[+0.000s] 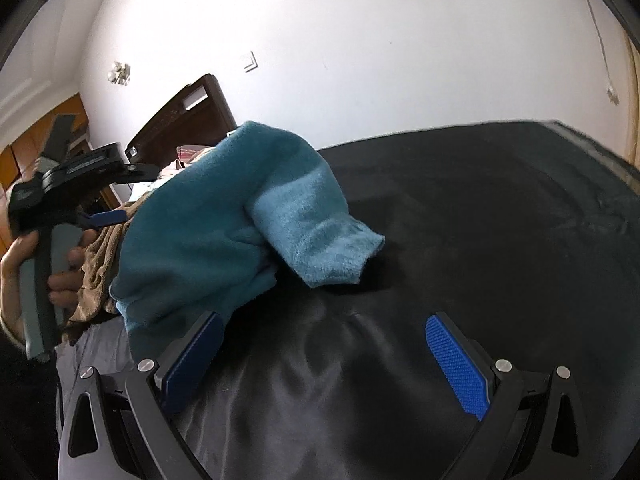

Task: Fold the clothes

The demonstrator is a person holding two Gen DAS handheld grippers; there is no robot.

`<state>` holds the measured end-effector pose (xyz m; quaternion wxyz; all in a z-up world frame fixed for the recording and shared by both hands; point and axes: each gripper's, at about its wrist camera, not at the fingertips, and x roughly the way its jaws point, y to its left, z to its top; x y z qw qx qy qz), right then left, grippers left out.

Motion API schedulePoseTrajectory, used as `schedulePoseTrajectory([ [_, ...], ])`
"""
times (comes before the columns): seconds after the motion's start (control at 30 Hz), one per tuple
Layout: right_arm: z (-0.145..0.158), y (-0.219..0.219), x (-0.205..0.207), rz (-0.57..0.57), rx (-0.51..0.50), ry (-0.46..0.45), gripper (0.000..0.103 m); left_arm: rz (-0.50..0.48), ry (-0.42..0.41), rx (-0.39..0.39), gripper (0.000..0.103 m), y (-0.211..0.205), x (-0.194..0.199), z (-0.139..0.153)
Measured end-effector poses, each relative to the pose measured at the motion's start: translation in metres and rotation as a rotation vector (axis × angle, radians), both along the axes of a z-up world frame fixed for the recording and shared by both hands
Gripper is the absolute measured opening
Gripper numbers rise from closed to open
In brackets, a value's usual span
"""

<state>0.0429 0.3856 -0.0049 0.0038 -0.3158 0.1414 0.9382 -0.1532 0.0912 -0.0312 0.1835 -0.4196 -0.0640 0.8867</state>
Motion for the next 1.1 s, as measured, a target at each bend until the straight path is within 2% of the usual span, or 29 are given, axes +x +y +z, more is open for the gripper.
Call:
schedulePoseTrajectory([
  [0.17,0.0,-0.005,-0.001,0.033,-0.009,0.001,0.103,-0.023,-0.02,-0.01,0.103,0.012,-0.01,-0.01],
  [0.4,-0.001,-0.004,0.0,0.02,-0.027,0.008,0.103,-0.037,-0.095,0.028,0.103,0.018,-0.022,-0.027],
  [0.53,0.0,-0.005,-0.001,0.014,-0.013,0.012,0.103,-0.037,-0.107,0.041,0.1,0.015,-0.022,-0.03],
  [0.57,0.0,-0.006,0.0,0.012,-0.007,0.013,0.103,-0.033,-0.109,0.041,0.096,0.014,-0.022,-0.03],
  [0.63,0.001,-0.006,0.0,0.003,0.011,0.014,0.103,-0.019,-0.113,0.03,0.079,0.012,-0.023,-0.033],
  [0.7,0.002,-0.006,0.001,0.002,0.014,0.03,0.103,-0.008,-0.119,0.024,0.05,0.009,-0.024,-0.036],
  [0.73,0.003,-0.005,0.003,-0.003,0.014,0.045,0.103,-0.005,-0.124,0.033,0.045,0.006,-0.024,-0.036],
  [0.8,0.007,-0.004,0.008,-0.016,0.014,0.08,0.103,-0.004,-0.123,0.051,0.03,0.002,-0.021,-0.035],
  [0.93,0.01,0.0,0.013,-0.036,-0.012,0.114,0.103,-0.024,-0.076,0.07,0.018,0.002,-0.003,-0.021],
  [0.97,0.011,0.002,0.013,-0.042,-0.023,0.115,0.103,-0.035,-0.062,0.072,0.01,0.003,0.003,-0.016],
  [1.1,0.011,0.009,0.009,-0.06,-0.057,0.107,0.103,-0.095,-0.024,0.101,0.01,0.009,0.027,0.005],
])
